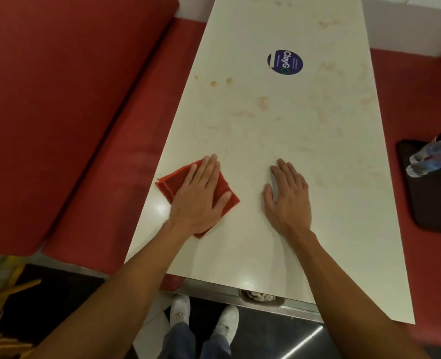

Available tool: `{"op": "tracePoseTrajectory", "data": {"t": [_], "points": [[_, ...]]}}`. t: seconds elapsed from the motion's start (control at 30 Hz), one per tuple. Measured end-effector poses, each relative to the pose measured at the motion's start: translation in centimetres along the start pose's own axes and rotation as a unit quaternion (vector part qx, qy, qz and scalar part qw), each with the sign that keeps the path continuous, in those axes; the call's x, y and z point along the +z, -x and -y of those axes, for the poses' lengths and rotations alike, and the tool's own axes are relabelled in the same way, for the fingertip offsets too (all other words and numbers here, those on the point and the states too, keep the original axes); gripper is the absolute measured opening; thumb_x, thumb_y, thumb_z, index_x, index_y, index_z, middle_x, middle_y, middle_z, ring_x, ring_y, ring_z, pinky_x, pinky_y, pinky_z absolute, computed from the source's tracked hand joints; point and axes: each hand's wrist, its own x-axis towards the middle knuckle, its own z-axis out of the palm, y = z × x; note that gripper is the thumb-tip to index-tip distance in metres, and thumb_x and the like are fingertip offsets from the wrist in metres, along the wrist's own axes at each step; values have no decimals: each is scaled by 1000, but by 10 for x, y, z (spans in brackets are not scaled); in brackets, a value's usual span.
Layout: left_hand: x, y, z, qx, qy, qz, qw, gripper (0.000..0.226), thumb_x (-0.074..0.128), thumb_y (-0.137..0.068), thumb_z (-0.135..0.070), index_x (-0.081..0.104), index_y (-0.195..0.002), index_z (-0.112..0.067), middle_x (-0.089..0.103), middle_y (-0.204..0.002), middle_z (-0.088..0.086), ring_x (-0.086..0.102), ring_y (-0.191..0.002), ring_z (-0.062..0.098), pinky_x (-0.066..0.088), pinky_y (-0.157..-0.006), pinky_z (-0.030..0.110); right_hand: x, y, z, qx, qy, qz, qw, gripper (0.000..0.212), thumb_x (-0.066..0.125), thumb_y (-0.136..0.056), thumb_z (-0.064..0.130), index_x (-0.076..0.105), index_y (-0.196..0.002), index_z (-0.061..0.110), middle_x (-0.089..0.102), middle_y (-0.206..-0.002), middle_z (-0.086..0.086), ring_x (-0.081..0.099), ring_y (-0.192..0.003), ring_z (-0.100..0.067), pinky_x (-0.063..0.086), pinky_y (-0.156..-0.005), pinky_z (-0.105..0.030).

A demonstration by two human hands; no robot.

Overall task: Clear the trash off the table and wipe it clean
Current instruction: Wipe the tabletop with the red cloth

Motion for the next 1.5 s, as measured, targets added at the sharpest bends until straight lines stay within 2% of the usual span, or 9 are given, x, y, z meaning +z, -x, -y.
{"op": "tracePoseTrajectory", "data": {"t": [0.1, 0.27, 0.47, 0.63, 0.8, 0.97, 1.2, 1.4, 1.5], "points": [[-6, -7, 45, 25, -10, 9, 1000, 84, 22, -107, -64, 12, -166, -5, 3, -176, 7, -3, -162, 17, 12, -130, 46, 2, 0, 1, -2, -2, -8, 1000, 54, 46, -105, 36, 44, -156, 16, 31, -169, 1, 20, -159, -16, 20, -128, -43], [1, -34, 27, -104, 32, 4, 994, 83, 11, -106, -61, 4, -166, -4, -5, -175, 9, -10, -161, 19, -2, -131, 46, 1, 0, 2, 4, -8, -7, 1000, 54, 48, -104, 35, 46, -154, 17, 33, -169, 1, 22, -158, -16, 21, -128, -44], [6, -26, 11, -256, 42, -56, 964, 72, 16, -110, -47, 8, -165, -3, 3, -175, 13, -1, -162, 24, 3, -132, 46, -1, -12, 10, 11, 13, -18, 1000, 52, 50, -96, 36, 50, -144, 16, 42, -160, -3, 38, -148, -23, 30, -120, -44], [-4, -74, 48, -220, 22, -42, 974, 79, 21, -104, -54, 15, -166, -6, 10, -175, 11, 5, -162, 24, 6, -131, 48, 2, -14, 11, 21, 33, 18, 999, 65, 36, -102, 41, 29, -163, 18, 22, -173, -2, 12, -161, -20, 8, -131, -46], [-2, -104, -2, -145, 27, -38, 988, 77, 23, -104, -53, 14, -166, -7, 8, -175, 8, 2, -162, 21, 5, -131, 48, 3, -18, 11, 23, 40, 48, 998, 68, 27, -105, 46, 15, -167, 23, 2, -176, 1, -8, -161, -14, 4, -131, -47], [-7, -37, 34, -50, 23, -30, 998, 72, 32, -105, -49, 17, -167, -14, 10, -175, 1, 4, -162, 14, 11, -131, 46, 2, -20, 12, 26, 40, 54, 997, 67, 25, -105, 46, 13, -168, 26, -1, -176, 4, -12, -161, -12, 2, -131, -46], [-13, -135, 52, -174, 25, -25, 984, 79, 20, -101, -52, 18, -165, -6, 12, -174, 11, 7, -162, 25, 6, -130, 51, 2, -20, 13, 33, 44, 54, 997, 66, 26, -106, 46, 12, -168, 29, -2, -176, 6, -13, -160, -11, 1, -131, -45], [-14, -65, 17, 1, 26, -18, 999, 71, 30, -107, -49, 14, -167, -15, 6, -176, -1, 2, -162, 14, 21, -125, 40, 3, -19, 10, 26, 43, 46, 998, 65, 28, -106, 46, 13, -167, 30, -1, -176, 7, -12, -160, -9, 3, -131, -46], [-17, -61, 67, -22, 15, -24, 999, 71, 30, -106, -49, 17, -167, -15, 9, -176, -1, 5, -161, 13, 18, -127, 40, 4, -20, 12, 32, 37, 42, 998, 64, 30, -106, 45, 16, -167, 31, 1, -176, 8, -10, -160, -9, 3, -131, -46]]}}
